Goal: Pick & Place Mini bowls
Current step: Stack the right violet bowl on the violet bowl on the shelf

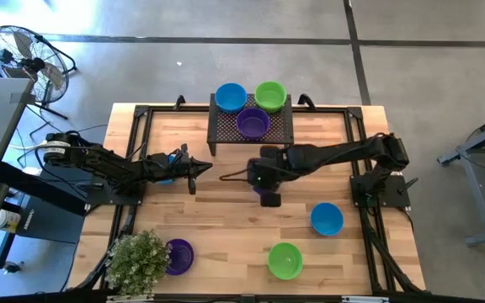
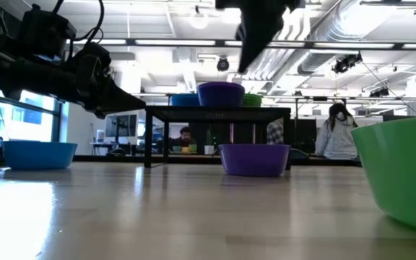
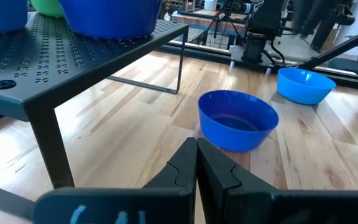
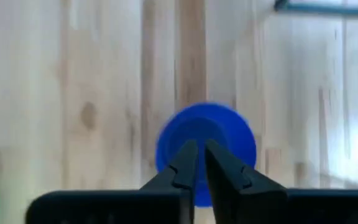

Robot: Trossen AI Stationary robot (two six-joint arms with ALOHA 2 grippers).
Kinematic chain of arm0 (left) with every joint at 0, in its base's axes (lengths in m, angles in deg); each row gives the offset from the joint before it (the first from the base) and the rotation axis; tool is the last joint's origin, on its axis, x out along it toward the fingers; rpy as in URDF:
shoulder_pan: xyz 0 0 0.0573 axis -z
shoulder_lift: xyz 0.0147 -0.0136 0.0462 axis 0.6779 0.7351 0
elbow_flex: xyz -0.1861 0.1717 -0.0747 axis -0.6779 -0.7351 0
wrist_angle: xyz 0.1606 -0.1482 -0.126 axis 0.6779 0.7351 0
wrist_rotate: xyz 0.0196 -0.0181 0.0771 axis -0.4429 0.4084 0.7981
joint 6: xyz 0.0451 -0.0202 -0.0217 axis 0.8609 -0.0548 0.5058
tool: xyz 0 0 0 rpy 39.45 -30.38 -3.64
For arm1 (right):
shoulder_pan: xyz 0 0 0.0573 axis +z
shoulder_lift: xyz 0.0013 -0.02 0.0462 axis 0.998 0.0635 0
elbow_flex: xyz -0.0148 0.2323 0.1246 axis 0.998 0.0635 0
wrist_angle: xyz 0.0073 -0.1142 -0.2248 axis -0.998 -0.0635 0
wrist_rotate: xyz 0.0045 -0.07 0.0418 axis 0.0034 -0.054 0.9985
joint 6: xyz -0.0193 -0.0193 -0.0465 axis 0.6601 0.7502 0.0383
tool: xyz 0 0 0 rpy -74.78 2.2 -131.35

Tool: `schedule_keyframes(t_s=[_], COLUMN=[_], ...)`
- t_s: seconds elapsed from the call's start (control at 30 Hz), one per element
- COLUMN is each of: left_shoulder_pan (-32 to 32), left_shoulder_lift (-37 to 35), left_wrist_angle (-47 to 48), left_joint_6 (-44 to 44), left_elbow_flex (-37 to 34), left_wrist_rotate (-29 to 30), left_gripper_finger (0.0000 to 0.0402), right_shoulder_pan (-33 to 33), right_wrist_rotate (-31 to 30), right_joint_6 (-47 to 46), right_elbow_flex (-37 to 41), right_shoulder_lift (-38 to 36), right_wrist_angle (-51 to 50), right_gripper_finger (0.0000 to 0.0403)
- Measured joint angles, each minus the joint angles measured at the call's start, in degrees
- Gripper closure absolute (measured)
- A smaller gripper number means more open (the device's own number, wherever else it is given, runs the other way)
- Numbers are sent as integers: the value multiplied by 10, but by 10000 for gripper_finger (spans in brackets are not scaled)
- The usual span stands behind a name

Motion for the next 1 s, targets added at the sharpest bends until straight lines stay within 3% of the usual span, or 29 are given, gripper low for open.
schedule_keyframes(t_s=[0.27,0.43,0.73,1.0], left_shoulder_pan=[0,0,0,0], left_shoulder_lift=[0,0,0,0], left_wrist_angle=[4,3,3,3], left_joint_6=[0,0,0,0], left_elbow_flex=[0,0,0,0], left_wrist_rotate=[-3,-3,-1,0], left_gripper_finger=[402,402,402,402], right_shoulder_pan=[30,43,28,3], right_wrist_rotate=[-24,-64,-49,3], right_joint_6=[-6,11,70,81], right_elbow_flex=[170,255,315,325], right_shoulder_lift=[1,1,1,1], right_wrist_angle=[63,149,281,308], right_gripper_finger=[285,253,271,335])
